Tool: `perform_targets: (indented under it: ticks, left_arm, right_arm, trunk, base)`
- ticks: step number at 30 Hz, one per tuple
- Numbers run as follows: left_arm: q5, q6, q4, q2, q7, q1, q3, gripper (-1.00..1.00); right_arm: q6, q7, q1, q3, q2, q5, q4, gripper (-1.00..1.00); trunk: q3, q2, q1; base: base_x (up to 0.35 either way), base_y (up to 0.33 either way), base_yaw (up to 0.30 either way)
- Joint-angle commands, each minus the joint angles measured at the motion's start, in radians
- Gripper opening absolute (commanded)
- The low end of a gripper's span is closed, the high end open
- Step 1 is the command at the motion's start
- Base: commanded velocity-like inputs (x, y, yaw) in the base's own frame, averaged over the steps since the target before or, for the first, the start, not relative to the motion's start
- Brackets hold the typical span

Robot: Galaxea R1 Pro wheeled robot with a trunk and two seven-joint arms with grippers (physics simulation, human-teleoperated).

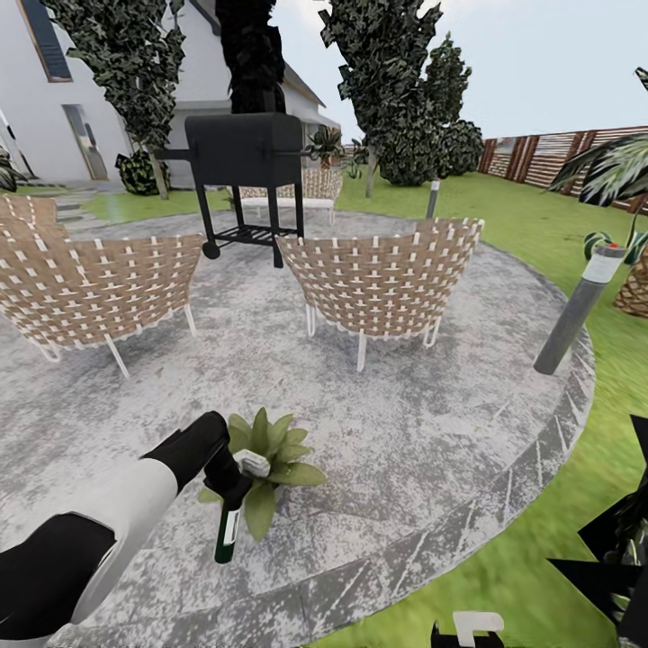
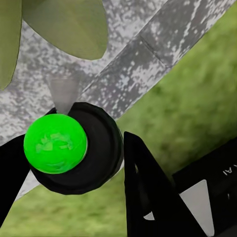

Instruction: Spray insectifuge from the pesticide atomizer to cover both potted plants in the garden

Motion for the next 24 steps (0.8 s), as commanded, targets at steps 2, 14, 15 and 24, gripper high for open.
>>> perform_targets:
  ticks: [2, 14, 15, 24]
  left_arm:
    - [-0.009, 0.004, -0.002, 0.001, -0.01, 0.0, -0.002, -1.0]
    - [-0.009, -0.004, 0.002, 0.054, -0.007, 0.037, -0.003, -1.0]
    - [-0.01, -0.006, -0.004, 0.056, -0.005, 0.067, -0.004, -1.0]
    - [-0.011, -0.006, -0.017, 0.048, -0.004, 0.1, -0.002, -1.0]
  right_arm:
    - [0.001, -0.01, -0.001, 0.007, 0.0, 0.006, 0.001, 1.0]
    - [0.002, -0.01, -0.001, 0.007, 0.0, 0.008, 0.002, 1.0]
    - [0.002, -0.01, -0.001, 0.007, -0.001, 0.008, 0.002, 1.0]
    - [0.002, -0.008, -0.001, 0.007, -0.001, 0.01, 0.002, 1.0]
  trunk:
    - [-0.007, -0.008, 0.004]
    - [-0.018, -0.008, 0.004]
    - [-0.018, -0.008, 0.004]
    - [-0.018, -0.008, 0.004]
  base:
    - [0.0, 0.0, 0.0]
    - [0.0, 0.0, 0.0]
    - [0.0, 0.0, 0.0]
    - [0.0, 0.0, 0.0]
